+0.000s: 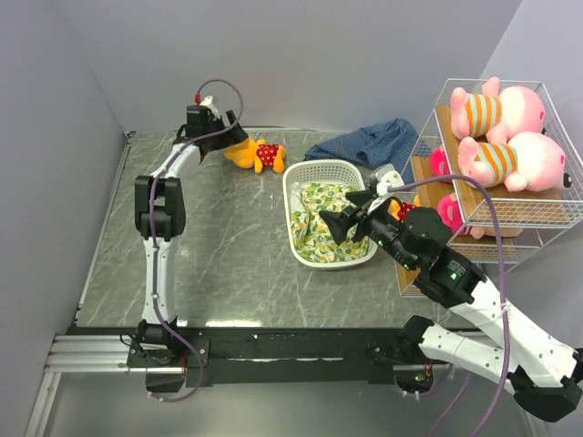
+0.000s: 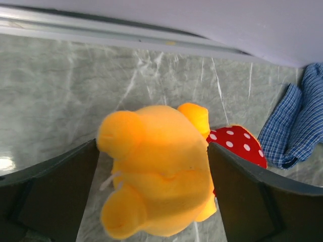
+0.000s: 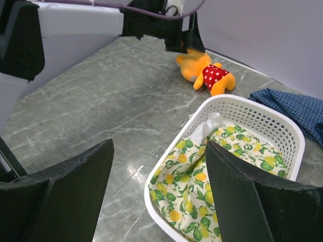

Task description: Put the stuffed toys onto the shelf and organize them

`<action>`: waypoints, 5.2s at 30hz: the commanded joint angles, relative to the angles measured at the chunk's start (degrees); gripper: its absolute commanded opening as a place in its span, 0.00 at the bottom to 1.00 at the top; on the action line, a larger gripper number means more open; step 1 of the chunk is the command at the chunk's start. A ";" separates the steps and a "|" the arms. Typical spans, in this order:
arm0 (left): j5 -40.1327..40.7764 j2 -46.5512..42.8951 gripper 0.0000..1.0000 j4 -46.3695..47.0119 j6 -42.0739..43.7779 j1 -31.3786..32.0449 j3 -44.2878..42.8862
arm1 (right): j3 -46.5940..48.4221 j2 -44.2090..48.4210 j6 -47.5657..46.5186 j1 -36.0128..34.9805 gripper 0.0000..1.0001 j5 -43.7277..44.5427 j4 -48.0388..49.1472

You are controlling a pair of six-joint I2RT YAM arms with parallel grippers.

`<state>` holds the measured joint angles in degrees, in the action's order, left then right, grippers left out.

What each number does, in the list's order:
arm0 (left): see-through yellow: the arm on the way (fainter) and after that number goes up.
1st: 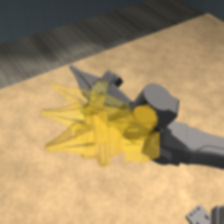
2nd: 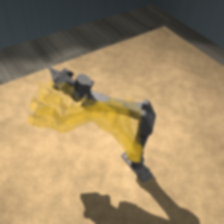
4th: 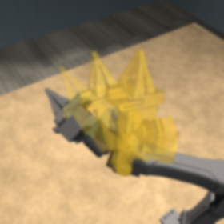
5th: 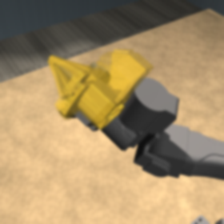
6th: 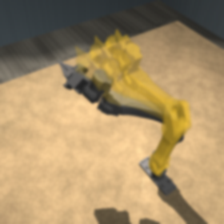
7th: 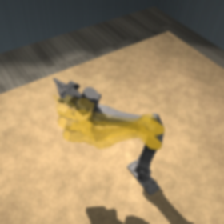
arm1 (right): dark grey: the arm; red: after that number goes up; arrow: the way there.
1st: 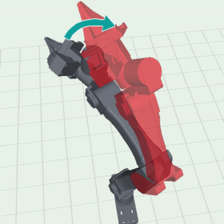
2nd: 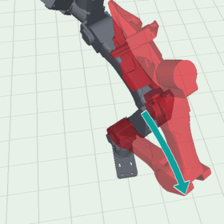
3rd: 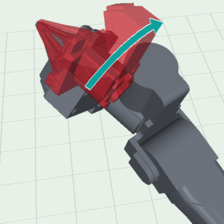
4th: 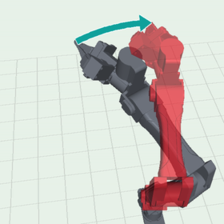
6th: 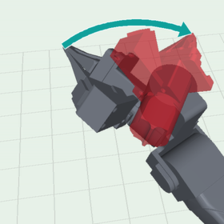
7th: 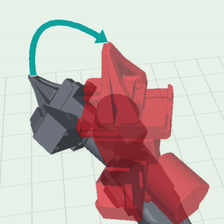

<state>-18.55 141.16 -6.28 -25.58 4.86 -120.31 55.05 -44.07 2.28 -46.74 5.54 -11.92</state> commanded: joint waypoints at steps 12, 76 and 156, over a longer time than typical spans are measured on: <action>8.36 -16.76 0.01 -1.90 3.61 0.59 16.32 | 0.94 0.22 2.72 -0.10 0.80 -4.40 4.01; -20.21 -96.78 0.26 38.54 -32.78 1.73 85.33 | 2.17 -16.75 35.86 -6.96 0.00 -14.77 32.93; -4.58 -97.13 1.00 -4.44 -2.90 6.30 73.29 | 18.52 -25.53 10.11 -7.49 0.00 31.94 -32.78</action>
<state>-30.50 44.27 -4.82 -34.96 10.98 -46.81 70.37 -68.73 16.91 -54.02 21.17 -31.22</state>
